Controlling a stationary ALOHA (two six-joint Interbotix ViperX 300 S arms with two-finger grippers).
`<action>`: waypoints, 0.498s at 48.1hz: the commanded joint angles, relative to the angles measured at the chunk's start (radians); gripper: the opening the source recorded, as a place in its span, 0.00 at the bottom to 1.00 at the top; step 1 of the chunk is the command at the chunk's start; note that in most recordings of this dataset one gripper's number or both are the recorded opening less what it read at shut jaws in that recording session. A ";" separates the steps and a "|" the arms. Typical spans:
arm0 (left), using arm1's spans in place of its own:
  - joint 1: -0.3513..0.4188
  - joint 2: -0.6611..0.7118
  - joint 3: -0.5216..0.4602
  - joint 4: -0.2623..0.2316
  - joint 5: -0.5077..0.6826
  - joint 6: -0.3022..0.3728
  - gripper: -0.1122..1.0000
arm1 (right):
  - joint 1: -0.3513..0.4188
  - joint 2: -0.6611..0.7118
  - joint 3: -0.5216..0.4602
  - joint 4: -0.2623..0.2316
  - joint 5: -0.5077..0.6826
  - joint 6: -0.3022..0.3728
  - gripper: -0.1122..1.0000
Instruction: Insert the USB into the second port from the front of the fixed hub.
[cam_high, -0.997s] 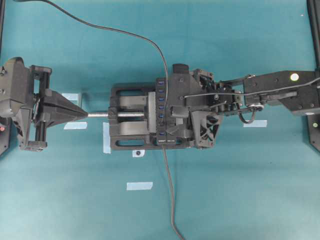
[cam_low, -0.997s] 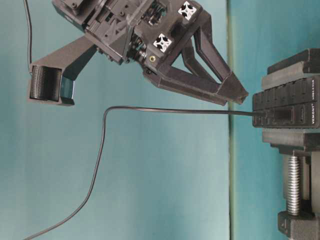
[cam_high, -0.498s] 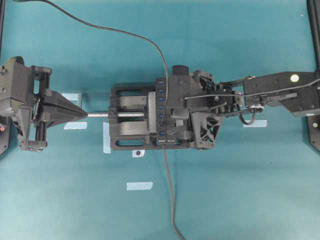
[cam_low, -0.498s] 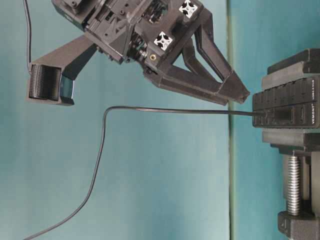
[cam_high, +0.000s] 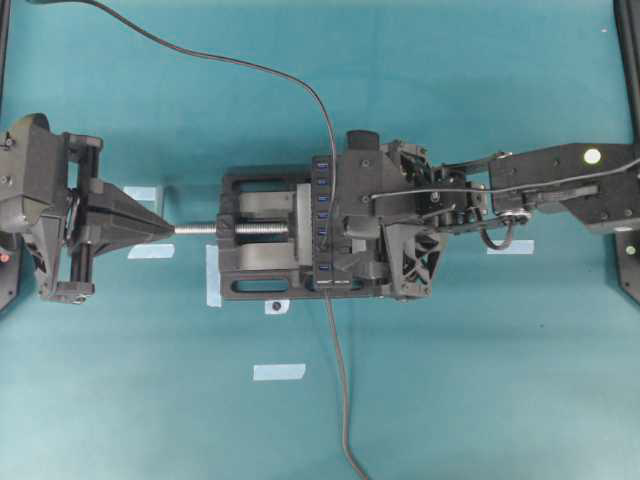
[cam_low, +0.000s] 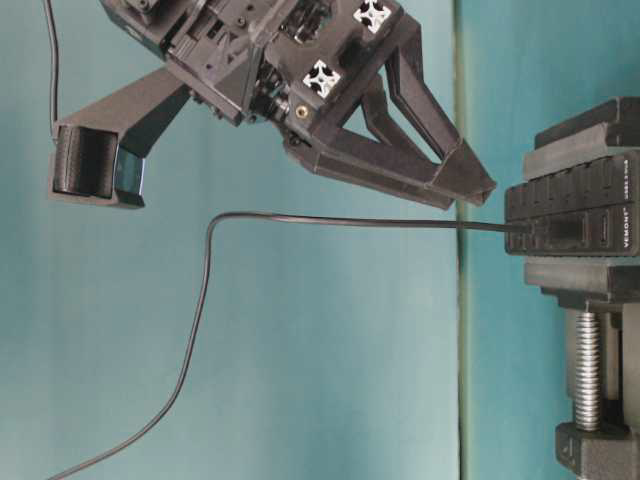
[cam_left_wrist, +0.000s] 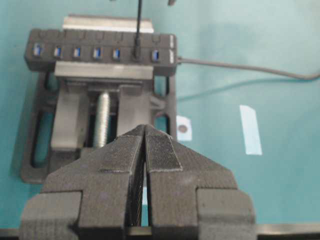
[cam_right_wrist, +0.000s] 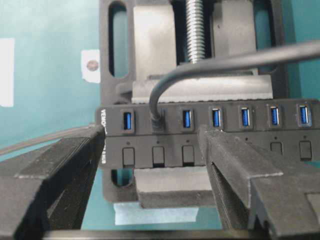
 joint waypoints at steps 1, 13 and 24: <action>0.002 -0.002 -0.012 0.002 -0.009 -0.002 0.10 | 0.003 -0.034 -0.006 -0.002 -0.009 0.008 0.82; 0.002 -0.002 -0.014 0.002 -0.011 -0.002 0.10 | 0.003 -0.034 0.005 0.000 -0.046 0.009 0.82; 0.002 -0.002 -0.014 0.002 -0.012 -0.002 0.10 | 0.003 -0.034 0.006 0.000 -0.049 0.009 0.82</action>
